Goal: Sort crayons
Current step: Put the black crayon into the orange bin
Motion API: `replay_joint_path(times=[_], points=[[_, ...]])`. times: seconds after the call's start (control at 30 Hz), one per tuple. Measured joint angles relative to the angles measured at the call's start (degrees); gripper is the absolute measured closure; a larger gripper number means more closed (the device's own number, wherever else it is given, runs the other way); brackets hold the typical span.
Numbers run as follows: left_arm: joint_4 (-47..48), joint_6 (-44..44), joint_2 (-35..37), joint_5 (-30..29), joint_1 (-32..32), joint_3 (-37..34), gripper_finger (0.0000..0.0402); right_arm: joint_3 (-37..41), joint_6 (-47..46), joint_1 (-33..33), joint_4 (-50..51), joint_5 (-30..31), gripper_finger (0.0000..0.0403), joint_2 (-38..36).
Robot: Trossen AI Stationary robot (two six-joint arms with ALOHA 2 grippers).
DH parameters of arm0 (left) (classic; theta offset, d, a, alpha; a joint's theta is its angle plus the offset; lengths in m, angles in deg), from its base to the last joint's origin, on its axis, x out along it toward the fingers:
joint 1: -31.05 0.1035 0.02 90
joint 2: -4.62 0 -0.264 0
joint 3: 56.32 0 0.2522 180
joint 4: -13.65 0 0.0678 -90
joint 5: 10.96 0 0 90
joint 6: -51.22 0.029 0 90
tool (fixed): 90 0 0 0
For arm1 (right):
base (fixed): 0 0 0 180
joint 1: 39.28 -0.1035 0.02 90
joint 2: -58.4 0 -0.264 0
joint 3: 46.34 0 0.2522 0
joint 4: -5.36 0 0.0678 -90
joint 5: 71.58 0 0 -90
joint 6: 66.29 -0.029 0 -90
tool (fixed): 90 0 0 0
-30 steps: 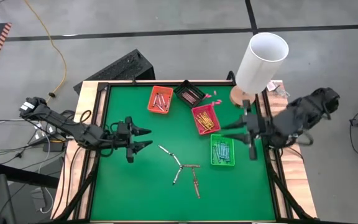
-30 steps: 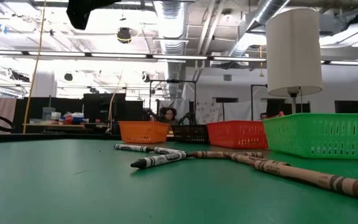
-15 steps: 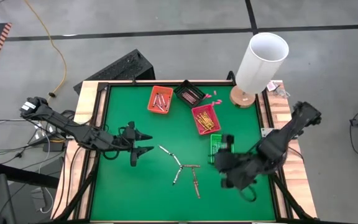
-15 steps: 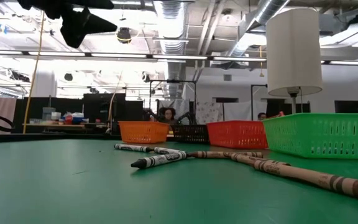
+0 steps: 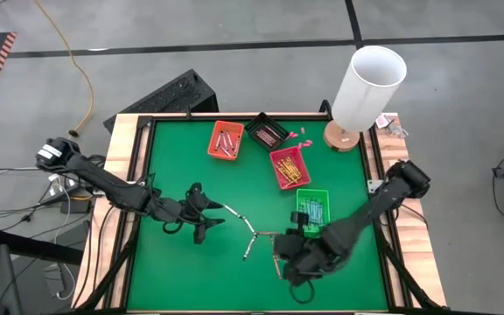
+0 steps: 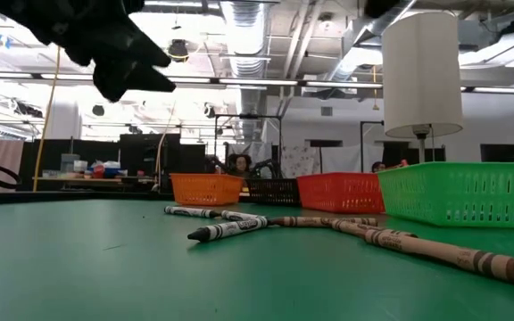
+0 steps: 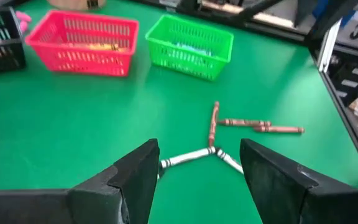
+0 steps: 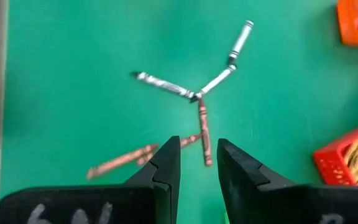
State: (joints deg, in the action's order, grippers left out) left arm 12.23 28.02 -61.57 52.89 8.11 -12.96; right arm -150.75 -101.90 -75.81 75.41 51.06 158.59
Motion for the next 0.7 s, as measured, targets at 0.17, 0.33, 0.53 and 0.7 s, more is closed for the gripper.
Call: replay_joint_path(times=[0.17,0.33,0.53,0.7], points=[[0.25,-1.68,-1.53,0.43,-0.09,0.0,0.0187,0.0,-0.84,4.2,0.7,-3.03,0.0301,3.68],[0.76,-1.02,-1.36,1.95,-0.24,0.0,0.0187,0.04,6.91,6.68,0.92,-6.13,0.0301,6.0],[2.2,0.94,0.79,2.48,-0.24,0.0,0.0187,0.02,17.59,11.68,-0.18,-10.0,0.0301,5.93],[5.06,3.05,7.74,1.74,-0.24,0.0,0.0187,0.02,22.28,13.9,-3.43,-12.0,0.0301,5.95]])
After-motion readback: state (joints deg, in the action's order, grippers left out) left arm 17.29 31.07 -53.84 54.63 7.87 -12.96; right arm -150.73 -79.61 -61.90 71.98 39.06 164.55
